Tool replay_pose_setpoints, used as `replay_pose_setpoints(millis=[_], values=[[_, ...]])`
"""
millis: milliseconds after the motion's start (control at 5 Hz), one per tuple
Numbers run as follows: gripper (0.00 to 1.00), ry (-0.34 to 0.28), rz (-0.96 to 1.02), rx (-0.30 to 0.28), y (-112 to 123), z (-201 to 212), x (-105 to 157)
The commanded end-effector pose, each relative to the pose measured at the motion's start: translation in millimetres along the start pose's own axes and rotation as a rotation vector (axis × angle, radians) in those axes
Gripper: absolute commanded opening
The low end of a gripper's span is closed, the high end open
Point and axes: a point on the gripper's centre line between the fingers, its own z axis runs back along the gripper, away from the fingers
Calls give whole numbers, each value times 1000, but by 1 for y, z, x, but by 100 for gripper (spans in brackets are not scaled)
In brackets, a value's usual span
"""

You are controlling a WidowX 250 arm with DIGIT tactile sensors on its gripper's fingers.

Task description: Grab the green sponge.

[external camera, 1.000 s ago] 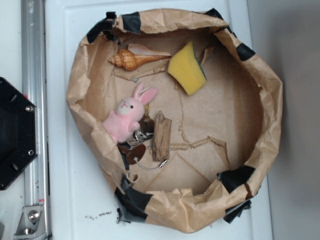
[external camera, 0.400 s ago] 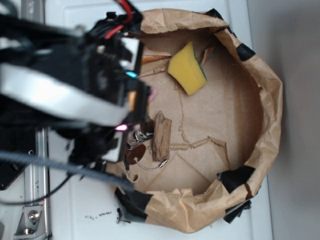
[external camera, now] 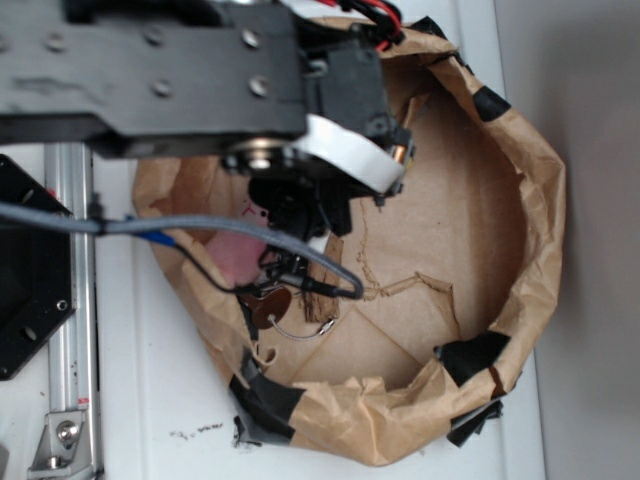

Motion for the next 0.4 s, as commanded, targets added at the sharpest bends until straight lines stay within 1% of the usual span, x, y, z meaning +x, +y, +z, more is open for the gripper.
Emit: replay_pose_setpoints(millis=[0, 200], values=[[100, 55, -37, 105, 22, -44, 17], [100, 64, -22, 98, 44, -53, 20]])
